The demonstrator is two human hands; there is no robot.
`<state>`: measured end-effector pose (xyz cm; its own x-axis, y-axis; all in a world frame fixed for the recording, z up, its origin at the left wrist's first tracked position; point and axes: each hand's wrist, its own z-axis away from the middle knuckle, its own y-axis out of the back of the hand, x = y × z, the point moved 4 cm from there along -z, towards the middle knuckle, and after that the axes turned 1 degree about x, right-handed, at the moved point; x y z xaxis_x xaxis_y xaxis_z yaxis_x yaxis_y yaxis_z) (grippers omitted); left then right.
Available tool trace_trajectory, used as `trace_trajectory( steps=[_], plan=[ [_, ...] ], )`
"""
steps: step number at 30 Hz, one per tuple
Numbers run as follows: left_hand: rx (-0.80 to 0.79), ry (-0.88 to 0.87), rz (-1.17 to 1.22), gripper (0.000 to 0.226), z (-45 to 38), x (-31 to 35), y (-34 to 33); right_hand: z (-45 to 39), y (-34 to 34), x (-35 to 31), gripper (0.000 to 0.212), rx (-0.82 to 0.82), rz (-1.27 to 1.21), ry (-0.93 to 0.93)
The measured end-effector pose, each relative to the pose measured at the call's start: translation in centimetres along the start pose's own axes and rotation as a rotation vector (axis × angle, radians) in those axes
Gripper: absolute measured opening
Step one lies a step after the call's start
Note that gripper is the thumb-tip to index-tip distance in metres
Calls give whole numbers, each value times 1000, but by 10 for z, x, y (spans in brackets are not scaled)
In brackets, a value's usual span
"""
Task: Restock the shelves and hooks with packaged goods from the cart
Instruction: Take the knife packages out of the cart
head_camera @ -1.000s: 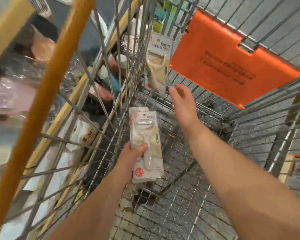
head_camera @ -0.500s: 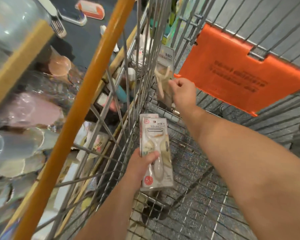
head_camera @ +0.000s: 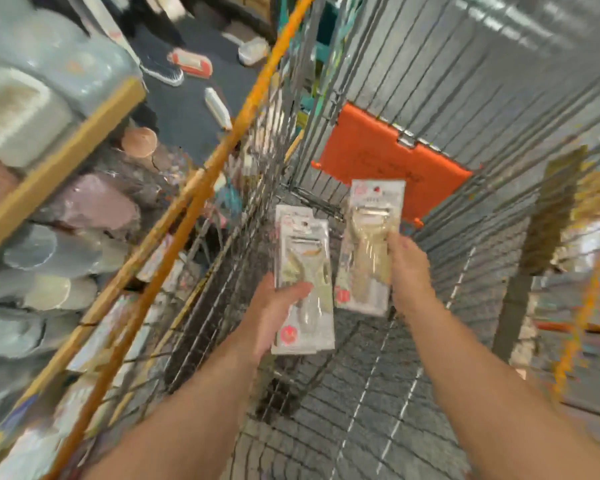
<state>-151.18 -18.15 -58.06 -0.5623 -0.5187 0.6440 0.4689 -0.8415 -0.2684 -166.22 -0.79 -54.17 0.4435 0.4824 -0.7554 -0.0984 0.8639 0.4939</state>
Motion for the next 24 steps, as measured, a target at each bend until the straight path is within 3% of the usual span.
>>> trace_trajectory(
  steps=[3,8,11,15,18,21,24],
  plan=[
    [6,-93,-66,57,46,25,-2,58,32,-26,34,-36,36,63],
    [-69,-312,-50,83,161,69,15,178,61,-80,36,-50,-96,183],
    [-84,-443,-110,67,243,98,54,258,59,-124,30,-104,-131,279],
    [71,-608,-121,41,343,154,128,355,18,-199,31,-292,-211,392],
    [245,-716,-93,50,423,195,190,437,-28,-259,22,-456,-221,487],
    [380,-790,-39,56,499,223,247,515,-81,-303,22,-683,-338,464],
    [487,-888,51,33,561,241,298,582,-128,-338,24,-871,-402,458]
  ],
)
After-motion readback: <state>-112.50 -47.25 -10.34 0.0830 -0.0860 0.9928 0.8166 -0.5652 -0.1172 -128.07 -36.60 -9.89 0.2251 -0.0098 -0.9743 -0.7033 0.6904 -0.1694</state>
